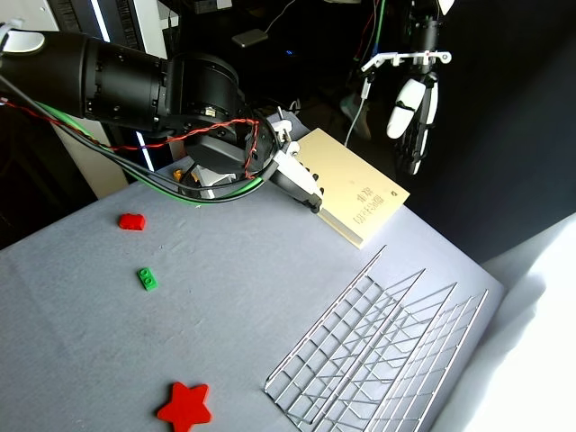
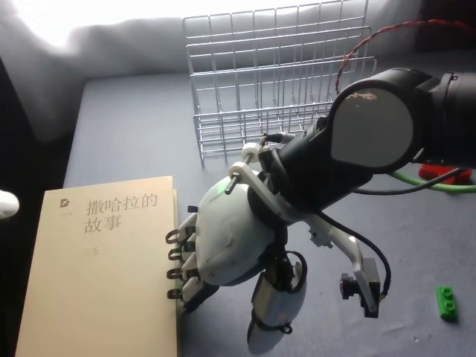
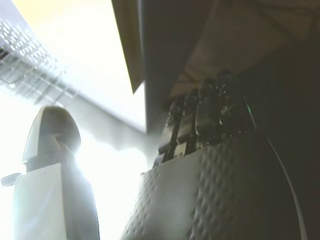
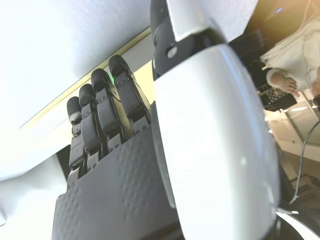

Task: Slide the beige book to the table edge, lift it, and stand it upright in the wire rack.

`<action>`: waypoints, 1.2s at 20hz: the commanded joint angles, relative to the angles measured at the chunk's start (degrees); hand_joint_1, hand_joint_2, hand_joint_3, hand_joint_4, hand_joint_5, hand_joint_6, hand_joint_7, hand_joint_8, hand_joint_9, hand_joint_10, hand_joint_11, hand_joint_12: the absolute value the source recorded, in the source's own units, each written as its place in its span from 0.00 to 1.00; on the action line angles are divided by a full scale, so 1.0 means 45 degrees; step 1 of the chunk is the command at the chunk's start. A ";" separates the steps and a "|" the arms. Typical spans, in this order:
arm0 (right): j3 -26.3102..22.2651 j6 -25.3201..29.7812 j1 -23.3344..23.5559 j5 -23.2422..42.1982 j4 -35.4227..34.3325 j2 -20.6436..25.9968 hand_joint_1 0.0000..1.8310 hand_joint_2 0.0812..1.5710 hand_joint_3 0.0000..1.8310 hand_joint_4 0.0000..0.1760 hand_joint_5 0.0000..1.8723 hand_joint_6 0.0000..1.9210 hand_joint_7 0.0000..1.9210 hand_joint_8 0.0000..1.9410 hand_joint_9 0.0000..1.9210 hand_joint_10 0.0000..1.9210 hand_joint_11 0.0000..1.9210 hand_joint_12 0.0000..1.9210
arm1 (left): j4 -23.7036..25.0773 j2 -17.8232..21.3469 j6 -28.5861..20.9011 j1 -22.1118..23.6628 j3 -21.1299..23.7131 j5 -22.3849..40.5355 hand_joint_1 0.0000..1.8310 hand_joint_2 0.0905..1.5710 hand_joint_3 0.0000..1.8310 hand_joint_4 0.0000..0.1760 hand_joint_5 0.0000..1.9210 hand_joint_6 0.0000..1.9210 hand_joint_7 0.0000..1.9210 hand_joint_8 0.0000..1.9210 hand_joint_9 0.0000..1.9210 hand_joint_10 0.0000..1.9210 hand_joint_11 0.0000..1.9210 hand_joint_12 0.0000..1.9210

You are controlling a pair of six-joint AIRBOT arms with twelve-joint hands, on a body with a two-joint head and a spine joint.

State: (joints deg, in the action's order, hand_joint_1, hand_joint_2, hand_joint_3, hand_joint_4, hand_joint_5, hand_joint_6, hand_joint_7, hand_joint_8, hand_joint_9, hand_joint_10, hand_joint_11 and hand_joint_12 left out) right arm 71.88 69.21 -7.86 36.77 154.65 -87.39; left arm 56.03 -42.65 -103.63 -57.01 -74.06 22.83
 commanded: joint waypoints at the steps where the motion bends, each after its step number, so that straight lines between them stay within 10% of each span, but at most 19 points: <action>1: -0.0024 0.0071 0.0185 -0.0678 -0.0287 -0.0002 0.13 0.70 0.00 0.00 0.09 0.00 0.09 0.00 0.07 0.00 0.00 0.22 | -0.0304 0.0027 -0.0106 0.0100 -0.0124 0.0136 0.38 0.63 0.00 0.00 0.00 0.00 0.00 0.00 0.00 0.00 0.00 0.00; 24: -0.0425 0.0575 0.0096 -0.1085 -0.0292 -0.0385 0.12 0.71 0.00 0.00 0.09 0.00 0.09 0.00 0.07 0.00 0.00 0.21 | -0.0428 -0.0645 -0.0235 -0.0014 -0.0746 -0.0147 0.36 0.63 0.00 0.00 0.00 0.00 0.00 0.00 0.00 0.00 0.00 0.00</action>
State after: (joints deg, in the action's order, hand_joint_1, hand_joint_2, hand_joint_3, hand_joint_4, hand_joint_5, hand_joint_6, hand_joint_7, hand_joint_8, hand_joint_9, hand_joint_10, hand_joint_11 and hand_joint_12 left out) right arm 70.19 71.59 -7.46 35.24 154.82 -89.25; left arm 55.51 -45.60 -104.09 -57.25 -77.03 21.04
